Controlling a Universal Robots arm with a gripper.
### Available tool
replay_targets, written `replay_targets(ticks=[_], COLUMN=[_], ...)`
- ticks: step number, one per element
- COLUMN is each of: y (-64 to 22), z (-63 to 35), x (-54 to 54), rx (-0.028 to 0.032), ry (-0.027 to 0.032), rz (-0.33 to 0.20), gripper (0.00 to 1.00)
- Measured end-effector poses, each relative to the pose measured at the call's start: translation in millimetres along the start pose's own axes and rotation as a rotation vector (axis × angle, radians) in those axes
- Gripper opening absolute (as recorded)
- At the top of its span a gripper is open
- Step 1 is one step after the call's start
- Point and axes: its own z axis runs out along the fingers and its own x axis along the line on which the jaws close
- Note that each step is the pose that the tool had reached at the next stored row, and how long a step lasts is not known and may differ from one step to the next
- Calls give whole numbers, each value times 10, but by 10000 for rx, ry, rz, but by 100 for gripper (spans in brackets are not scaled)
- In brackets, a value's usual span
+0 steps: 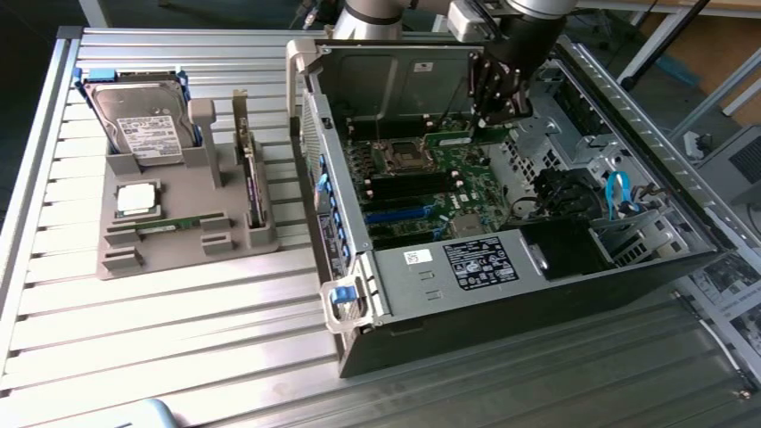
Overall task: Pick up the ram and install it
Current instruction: 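Insert the ram into the slot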
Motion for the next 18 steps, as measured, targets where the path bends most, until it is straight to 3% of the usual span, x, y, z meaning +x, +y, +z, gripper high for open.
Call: replay_targets(ticks=[18], y=[0], z=[52], x=[-9], rx=[0], ry=[33], rz=[-1], gripper=[12])
